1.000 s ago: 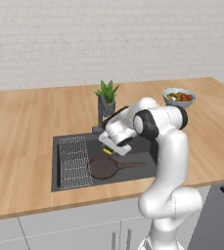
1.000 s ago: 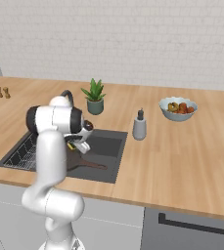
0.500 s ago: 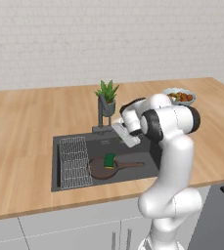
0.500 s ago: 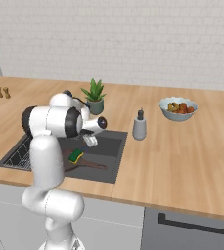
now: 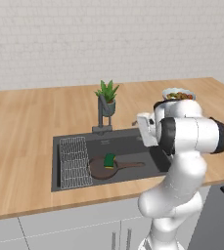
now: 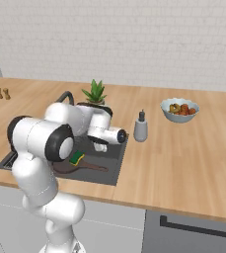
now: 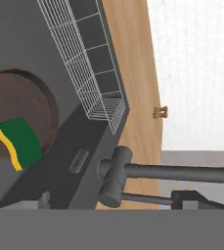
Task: Pick the pan and sponge and place them into the sink. Then turn on the water.
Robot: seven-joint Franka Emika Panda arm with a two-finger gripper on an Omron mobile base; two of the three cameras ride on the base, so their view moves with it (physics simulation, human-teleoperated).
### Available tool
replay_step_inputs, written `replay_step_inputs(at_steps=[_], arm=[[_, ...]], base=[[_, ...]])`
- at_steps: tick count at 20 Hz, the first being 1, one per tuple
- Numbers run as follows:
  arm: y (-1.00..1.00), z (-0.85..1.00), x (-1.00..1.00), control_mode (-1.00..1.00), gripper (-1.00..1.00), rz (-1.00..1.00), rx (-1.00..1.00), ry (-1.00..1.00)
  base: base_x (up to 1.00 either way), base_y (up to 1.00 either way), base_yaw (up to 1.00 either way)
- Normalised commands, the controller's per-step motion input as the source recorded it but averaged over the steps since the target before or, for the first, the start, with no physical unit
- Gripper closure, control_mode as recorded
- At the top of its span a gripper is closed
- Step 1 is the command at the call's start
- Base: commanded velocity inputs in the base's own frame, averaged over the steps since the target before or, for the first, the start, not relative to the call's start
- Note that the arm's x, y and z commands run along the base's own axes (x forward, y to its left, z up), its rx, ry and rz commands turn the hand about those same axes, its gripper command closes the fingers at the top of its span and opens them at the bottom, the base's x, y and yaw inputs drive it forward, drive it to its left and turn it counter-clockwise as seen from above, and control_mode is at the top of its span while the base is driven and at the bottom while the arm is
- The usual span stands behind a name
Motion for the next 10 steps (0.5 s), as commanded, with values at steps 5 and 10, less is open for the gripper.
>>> replay_step_inputs(at_steps=[5,10], arm=[[-0.06,0.58,-0.97,-1.00,-1.00,0.00,0.00,-0.15],[-0.06,0.57,-0.80,-1.00,-1.00,-0.12,0.08,-0.02]], base=[[0.00,0.00,0.00],[0.00,0.00,0.00]])
